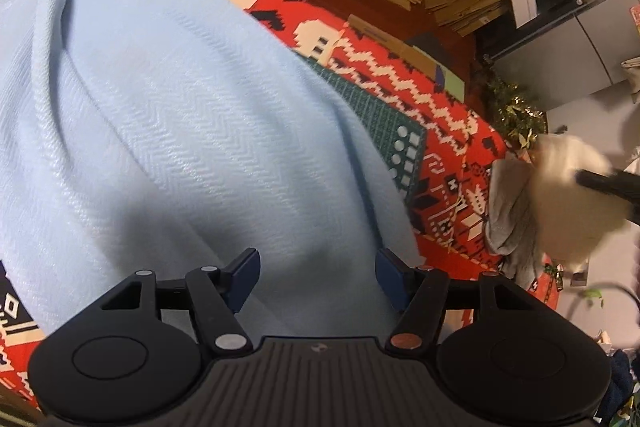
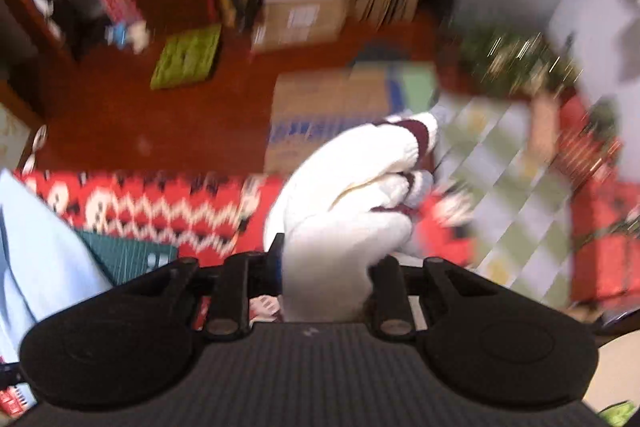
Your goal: Fold clothes
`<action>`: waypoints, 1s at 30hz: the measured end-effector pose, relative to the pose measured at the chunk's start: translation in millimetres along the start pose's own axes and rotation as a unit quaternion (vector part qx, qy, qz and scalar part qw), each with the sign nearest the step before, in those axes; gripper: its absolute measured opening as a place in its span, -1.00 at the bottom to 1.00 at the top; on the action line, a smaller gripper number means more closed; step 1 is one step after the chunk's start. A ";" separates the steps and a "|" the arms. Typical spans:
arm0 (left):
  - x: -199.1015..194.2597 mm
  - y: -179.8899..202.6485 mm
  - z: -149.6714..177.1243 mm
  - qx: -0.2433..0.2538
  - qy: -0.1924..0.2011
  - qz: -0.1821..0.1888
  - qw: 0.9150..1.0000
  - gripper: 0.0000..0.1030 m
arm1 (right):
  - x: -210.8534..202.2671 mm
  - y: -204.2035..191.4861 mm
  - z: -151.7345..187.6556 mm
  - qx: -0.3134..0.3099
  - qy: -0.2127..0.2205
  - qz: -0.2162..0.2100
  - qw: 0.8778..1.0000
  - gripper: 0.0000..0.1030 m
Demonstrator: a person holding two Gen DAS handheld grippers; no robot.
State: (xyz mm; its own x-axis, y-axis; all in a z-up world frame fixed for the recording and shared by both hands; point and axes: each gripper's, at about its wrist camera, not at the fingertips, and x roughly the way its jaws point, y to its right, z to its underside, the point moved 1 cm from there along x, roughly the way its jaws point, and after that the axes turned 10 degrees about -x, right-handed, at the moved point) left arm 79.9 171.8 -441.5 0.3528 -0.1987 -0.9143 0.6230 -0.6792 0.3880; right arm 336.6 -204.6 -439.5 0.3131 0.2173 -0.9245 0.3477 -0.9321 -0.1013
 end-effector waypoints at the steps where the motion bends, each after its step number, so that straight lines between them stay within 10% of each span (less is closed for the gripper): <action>1: -0.5 -3.7 1.0 -0.001 0.000 -0.005 1.000 0.21 | 22.7 -1.1 -3.0 0.008 -0.021 -0.011 1.000 -0.43; 8: -7.4 -28.6 4.7 -0.017 0.000 -0.015 1.000 0.21 | 67.1 -24.0 -4.7 -0.013 -0.031 0.002 0.999 0.00; 12: -7.9 -31.6 4.2 -0.014 -0.007 -0.007 1.000 0.21 | 39.3 -25.1 -2.9 -0.015 0.004 0.006 1.000 0.57; 25: -0.2 8.0 5.6 0.045 -0.028 0.024 0.998 0.21 | -97.8 17.0 71.8 0.040 0.111 0.015 0.993 0.57; 30: 12.6 30.8 6.5 0.064 -0.045 0.039 0.996 0.21 | -120.6 40.5 161.2 0.054 0.056 0.032 0.996 0.56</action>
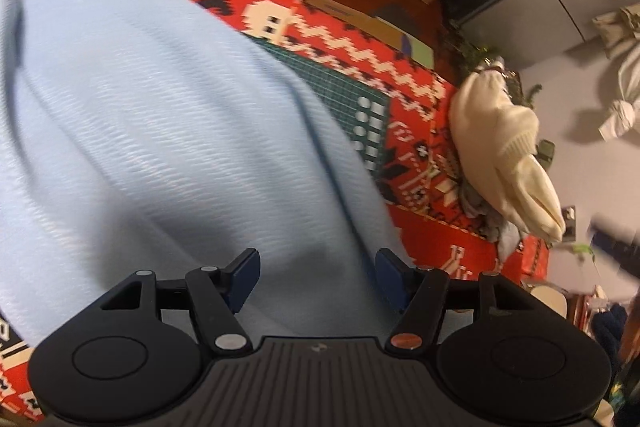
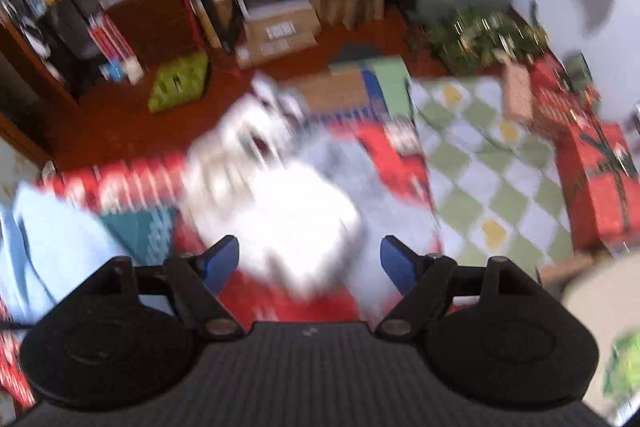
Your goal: Fold clothes
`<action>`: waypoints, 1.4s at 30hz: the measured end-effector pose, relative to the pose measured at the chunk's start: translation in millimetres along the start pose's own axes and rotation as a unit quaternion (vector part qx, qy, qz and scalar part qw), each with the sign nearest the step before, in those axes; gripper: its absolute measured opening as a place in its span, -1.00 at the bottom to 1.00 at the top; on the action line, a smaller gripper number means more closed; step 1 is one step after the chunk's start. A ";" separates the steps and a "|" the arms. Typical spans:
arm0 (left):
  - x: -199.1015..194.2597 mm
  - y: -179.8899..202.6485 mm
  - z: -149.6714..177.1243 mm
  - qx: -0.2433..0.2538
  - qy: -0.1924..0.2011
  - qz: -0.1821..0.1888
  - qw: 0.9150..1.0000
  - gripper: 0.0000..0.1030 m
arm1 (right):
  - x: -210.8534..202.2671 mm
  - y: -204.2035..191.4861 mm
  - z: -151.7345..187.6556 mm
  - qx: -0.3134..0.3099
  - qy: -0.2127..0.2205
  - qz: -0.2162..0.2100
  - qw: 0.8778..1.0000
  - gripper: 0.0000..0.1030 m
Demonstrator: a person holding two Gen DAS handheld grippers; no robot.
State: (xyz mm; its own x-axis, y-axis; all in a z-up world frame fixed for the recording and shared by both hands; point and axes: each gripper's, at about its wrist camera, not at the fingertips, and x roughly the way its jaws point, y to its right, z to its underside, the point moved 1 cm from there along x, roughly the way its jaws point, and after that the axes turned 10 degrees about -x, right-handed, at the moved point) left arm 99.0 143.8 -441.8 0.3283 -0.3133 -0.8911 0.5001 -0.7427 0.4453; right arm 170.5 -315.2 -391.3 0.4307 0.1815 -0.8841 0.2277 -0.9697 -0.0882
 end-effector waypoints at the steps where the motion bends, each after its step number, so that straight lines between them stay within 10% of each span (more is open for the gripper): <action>1: 4.1 4.2 -1.2 0.002 -0.005 0.003 1.000 0.21 | 1.1 7.2 18.2 0.004 -0.021 0.007 1.000 0.56; 11: 64.8 50.4 -13.1 0.047 -0.058 -0.004 0.997 0.27 | 49.5 49.4 118.0 0.073 -0.113 -0.008 0.991 0.36; 15: 88.5 52.1 -12.9 0.045 -0.081 -0.028 0.995 0.19 | 59.3 52.8 125.9 0.108 -0.103 -0.049 0.988 -0.29; 18: 99.6 49.2 -14.3 0.027 -0.087 -0.035 0.995 -0.42 | 54.2 47.8 126.3 0.114 -0.086 -0.042 0.989 -0.50; 19: 101.8 47.9 -15.1 0.018 -0.088 -0.035 0.995 -0.94 | 51.1 46.4 126.4 0.118 -0.080 -0.038 0.989 -0.51; 25: 90.6 66.4 -34.1 -0.043 -0.063 0.043 0.996 -0.90 | 18.4 71.7 133.5 0.233 -0.016 0.006 0.972 -0.67; 30: 112.4 95.8 -49.4 -0.043 -0.066 0.035 0.996 -0.61 | 25.2 94.9 144.3 0.321 0.009 0.053 0.945 -0.69; 34: 107.2 118.8 -52.9 0.031 -0.043 0.049 0.997 -0.17 | 36.2 94.5 146.4 0.331 0.024 0.100 0.938 -0.70; 42: 88.6 125.2 -29.2 0.165 -0.042 0.022 0.985 -0.16 | 24.5 95.4 143.5 0.309 0.030 0.157 0.937 -0.41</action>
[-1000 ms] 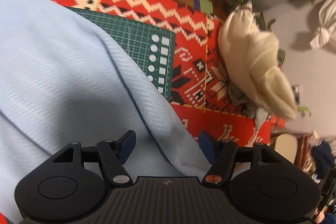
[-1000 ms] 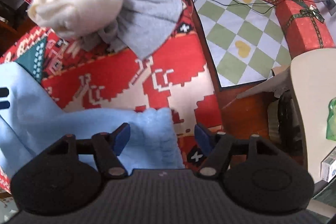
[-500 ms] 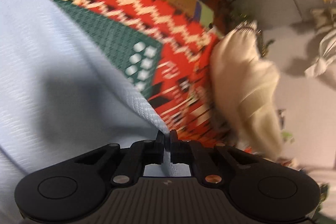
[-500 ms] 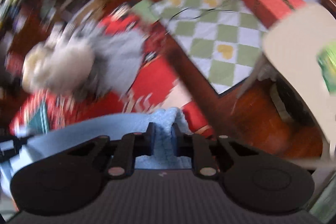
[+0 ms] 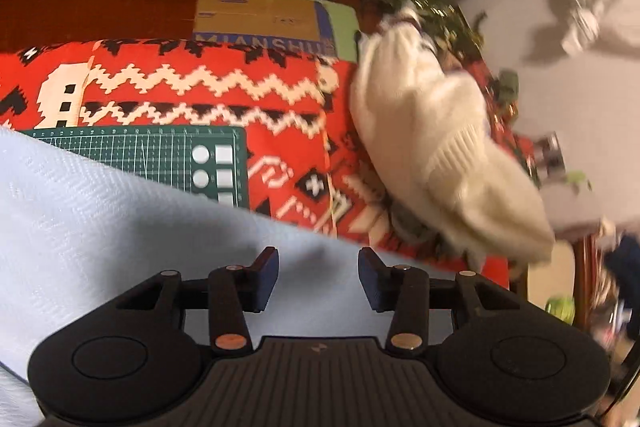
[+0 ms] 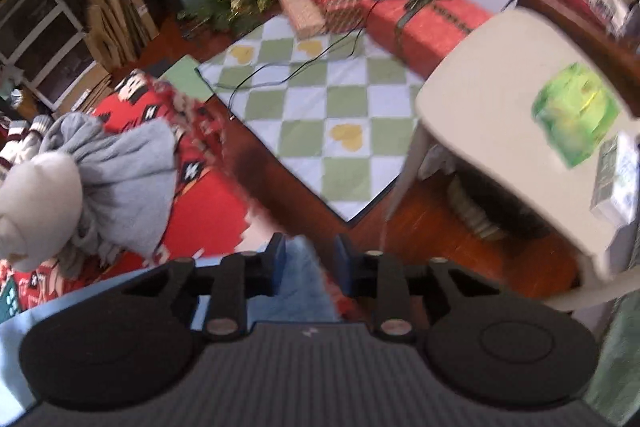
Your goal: Fold clothes
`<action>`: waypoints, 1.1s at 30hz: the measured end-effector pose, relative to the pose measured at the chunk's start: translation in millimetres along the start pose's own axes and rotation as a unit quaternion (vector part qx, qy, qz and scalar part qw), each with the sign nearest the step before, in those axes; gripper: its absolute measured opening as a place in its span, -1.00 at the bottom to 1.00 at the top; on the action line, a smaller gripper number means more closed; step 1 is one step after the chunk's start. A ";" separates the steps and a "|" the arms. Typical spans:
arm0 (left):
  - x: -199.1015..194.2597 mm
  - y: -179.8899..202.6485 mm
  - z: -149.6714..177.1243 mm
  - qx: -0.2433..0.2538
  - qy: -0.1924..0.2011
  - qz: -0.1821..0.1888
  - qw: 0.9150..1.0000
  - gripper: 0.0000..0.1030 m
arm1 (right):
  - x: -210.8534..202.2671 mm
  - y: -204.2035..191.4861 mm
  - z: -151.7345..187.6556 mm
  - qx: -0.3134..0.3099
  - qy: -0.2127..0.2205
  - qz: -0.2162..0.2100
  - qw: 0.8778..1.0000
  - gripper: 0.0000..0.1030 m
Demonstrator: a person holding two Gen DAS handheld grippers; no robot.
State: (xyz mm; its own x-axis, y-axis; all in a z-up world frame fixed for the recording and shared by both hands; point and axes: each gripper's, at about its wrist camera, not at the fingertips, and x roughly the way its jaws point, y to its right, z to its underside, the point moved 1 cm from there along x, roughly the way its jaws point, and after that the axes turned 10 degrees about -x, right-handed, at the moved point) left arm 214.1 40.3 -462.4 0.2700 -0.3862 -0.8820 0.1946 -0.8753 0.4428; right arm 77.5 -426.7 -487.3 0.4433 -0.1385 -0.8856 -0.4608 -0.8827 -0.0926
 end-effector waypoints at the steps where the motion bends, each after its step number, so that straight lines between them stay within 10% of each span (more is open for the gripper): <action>1: -3.2 1.3 6.4 0.014 -0.005 0.002 1.000 -0.15 | -7.5 5.8 -2.4 0.000 0.002 -0.005 1.000 -0.41; 8: -20.0 11.3 66.3 0.078 -0.043 -0.002 0.996 -0.12 | -72.7 34.4 9.3 -0.041 -0.026 -0.034 0.998 -0.09; 15: -40.2 -17.4 102.3 0.018 -0.067 -0.030 0.997 0.00 | -121.9 39.2 63.4 -0.034 -0.062 -0.043 0.997 0.04; 23: -105.5 -94.1 115.3 -0.099 -0.009 -0.097 0.990 0.02 | -157.1 -17.5 75.6 -0.074 -0.049 -0.064 0.994 0.03; 33: -196.9 -230.4 91.0 -0.207 0.082 -0.187 0.957 0.09 | -145.1 -98.5 96.2 -0.076 -0.071 -0.053 0.993 0.01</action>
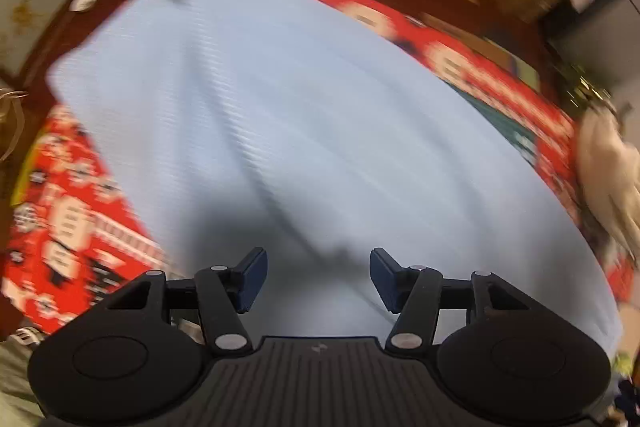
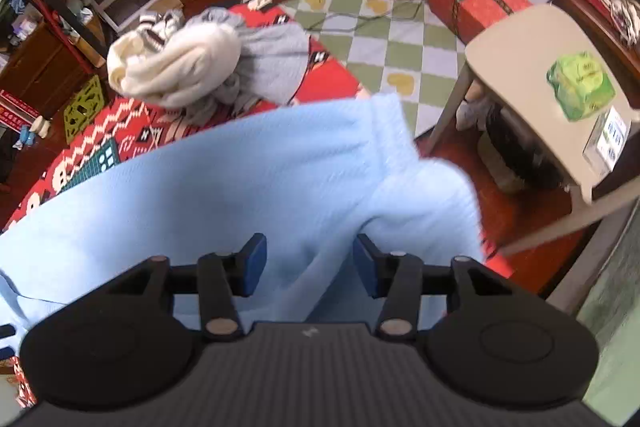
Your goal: Fold clothes
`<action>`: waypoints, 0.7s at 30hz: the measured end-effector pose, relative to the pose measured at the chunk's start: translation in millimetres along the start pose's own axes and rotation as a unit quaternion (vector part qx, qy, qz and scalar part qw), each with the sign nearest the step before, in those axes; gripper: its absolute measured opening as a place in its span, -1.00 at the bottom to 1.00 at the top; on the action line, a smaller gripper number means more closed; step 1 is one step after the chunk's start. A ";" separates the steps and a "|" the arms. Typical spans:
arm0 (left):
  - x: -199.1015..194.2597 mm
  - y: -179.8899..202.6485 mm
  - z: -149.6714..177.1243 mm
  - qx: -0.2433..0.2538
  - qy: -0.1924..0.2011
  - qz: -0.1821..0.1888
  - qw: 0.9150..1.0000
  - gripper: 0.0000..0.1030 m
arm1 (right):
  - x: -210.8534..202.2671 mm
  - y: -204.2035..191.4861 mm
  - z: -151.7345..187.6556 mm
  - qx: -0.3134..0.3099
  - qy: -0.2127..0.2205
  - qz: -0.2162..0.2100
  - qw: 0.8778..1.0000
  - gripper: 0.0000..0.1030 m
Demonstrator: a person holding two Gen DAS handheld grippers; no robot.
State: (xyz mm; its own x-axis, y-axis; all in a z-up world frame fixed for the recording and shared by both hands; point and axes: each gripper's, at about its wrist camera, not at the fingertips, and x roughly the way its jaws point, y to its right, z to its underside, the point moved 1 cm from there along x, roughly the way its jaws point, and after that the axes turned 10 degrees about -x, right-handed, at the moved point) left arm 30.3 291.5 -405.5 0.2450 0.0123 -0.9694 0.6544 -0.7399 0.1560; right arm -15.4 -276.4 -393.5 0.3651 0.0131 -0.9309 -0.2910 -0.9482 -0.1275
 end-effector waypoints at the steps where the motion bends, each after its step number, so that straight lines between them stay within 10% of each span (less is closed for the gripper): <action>1: -1.2 -11.7 -11.0 -0.006 0.008 -0.004 1.000 0.09 | 2.3 -6.4 2.5 0.005 0.000 0.003 1.000 0.01; 12: 15.3 -72.4 -151.8 -0.032 0.068 0.030 0.997 0.13 | 18.4 -52.2 7.6 0.078 0.012 0.075 0.994 0.03; 21: 56.8 -78.9 -219.1 -0.100 0.059 0.018 0.993 0.14 | 29.7 -27.7 10.5 0.249 0.017 0.099 0.963 0.07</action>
State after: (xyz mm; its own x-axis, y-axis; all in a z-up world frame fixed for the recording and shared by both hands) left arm 149.3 498.0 -431.4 0.3459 0.0764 -0.9352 0.7695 -0.5934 0.2361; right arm -5.8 -246.4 -421.2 0.2848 -0.1718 -0.9431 -0.7438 -0.6602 -0.1044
